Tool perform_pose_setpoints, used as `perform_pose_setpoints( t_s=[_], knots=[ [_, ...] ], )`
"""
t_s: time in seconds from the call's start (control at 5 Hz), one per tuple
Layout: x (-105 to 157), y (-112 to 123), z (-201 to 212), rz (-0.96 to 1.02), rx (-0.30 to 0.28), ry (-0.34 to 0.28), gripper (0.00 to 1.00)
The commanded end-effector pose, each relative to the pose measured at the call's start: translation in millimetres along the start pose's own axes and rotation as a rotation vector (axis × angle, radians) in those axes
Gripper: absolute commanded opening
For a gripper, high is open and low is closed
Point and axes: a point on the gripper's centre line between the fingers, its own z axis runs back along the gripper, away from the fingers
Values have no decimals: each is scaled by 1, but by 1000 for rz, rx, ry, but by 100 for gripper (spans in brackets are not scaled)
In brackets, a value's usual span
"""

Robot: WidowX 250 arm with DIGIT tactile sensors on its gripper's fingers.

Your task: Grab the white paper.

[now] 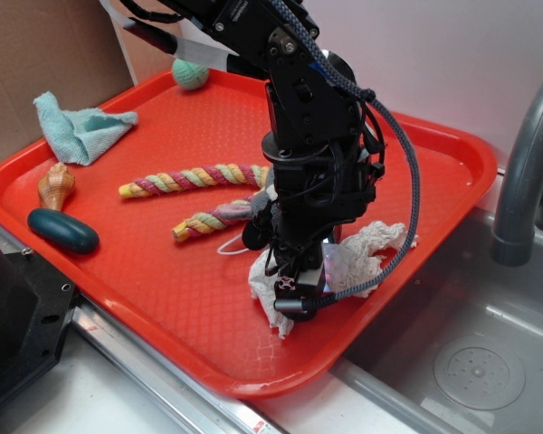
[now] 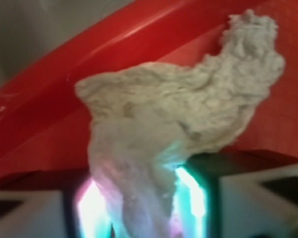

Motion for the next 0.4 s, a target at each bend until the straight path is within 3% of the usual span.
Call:
perform_pose_setpoints(
  t_s=[0.0,0.2],
  knots=[
    [-23,-13,29,122,44,-34,0],
    [-73,-17,80,369,117,-43,0]
  ],
)
